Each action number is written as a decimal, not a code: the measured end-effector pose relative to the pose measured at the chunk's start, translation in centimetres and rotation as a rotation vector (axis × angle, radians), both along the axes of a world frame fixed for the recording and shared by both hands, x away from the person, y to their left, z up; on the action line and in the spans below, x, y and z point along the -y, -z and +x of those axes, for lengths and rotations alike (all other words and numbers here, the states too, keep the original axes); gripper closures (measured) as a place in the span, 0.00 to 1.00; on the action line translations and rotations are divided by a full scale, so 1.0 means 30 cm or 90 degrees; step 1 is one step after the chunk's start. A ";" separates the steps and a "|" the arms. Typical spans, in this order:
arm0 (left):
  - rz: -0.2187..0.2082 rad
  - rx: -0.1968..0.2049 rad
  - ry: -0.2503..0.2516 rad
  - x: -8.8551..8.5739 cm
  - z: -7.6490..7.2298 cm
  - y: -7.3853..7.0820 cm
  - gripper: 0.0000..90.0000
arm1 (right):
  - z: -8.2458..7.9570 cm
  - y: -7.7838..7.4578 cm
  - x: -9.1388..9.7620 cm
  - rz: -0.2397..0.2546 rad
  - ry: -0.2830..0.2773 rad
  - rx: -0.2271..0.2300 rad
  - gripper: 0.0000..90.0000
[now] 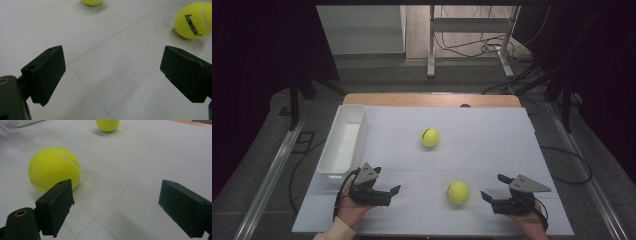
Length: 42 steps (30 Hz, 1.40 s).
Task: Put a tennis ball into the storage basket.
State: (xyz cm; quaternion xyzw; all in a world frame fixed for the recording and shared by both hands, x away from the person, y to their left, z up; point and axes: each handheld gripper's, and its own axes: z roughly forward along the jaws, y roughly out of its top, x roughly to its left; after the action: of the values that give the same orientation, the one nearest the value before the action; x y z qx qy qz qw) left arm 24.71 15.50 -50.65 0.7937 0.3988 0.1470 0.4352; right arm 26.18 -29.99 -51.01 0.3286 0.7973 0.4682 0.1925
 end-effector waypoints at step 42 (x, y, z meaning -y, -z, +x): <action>-0.008 -0.020 0.019 0.135 0.201 -0.093 0.08 | -0.001 0.001 0.001 -0.004 0.005 -0.002 0.15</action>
State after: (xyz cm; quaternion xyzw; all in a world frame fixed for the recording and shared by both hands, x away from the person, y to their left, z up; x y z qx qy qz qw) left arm 30.74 11.45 -47.86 0.7988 0.3948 0.1258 0.4362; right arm 26.15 -30.01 -51.06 0.3317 0.7980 0.4642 0.1943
